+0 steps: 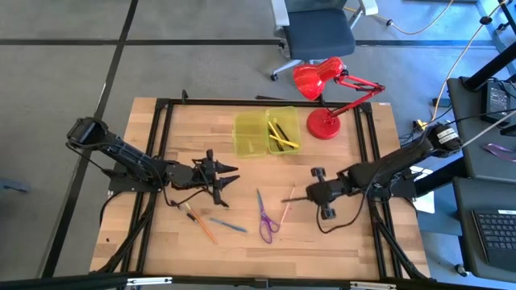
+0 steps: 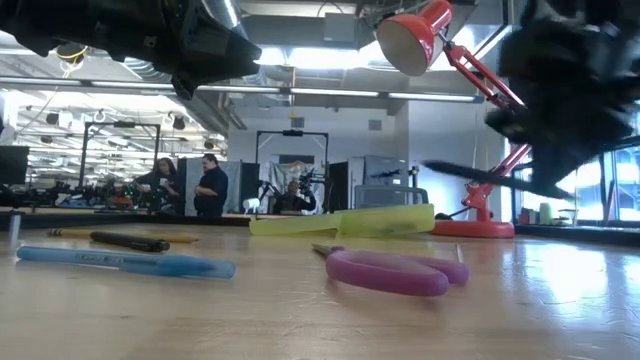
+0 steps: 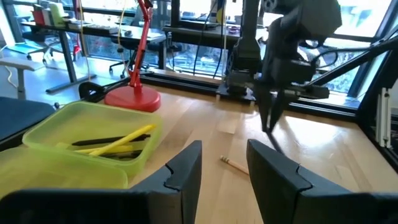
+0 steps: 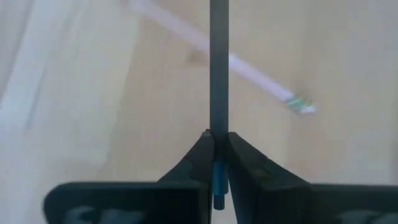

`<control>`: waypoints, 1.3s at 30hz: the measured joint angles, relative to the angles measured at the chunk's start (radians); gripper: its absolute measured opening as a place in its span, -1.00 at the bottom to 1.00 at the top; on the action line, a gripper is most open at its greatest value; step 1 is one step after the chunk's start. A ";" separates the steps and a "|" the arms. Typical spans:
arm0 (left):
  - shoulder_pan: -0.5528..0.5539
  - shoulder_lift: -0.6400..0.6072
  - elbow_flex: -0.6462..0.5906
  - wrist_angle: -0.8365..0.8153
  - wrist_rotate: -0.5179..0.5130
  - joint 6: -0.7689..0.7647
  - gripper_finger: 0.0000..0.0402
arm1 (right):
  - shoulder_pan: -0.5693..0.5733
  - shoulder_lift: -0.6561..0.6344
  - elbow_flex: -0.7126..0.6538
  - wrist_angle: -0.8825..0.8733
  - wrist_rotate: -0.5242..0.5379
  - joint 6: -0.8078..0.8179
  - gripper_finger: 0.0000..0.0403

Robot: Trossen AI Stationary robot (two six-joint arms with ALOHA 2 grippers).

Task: Pick & place school supplies into a supply box
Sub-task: Put the black pen into the yellow supply box

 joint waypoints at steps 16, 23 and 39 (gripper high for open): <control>0.000 0.000 0.000 -0.090 0.033 -0.029 -0.40 | -0.530 0.048 0.146 0.138 0.152 0.226 -0.82; 0.000 0.000 0.000 -0.090 0.090 -0.027 -0.40 | -0.704 0.202 0.146 0.246 0.040 0.179 -0.81; 0.000 0.000 0.000 -0.099 0.220 -0.027 -0.40 | -0.807 0.356 0.146 0.322 -0.015 0.149 -0.80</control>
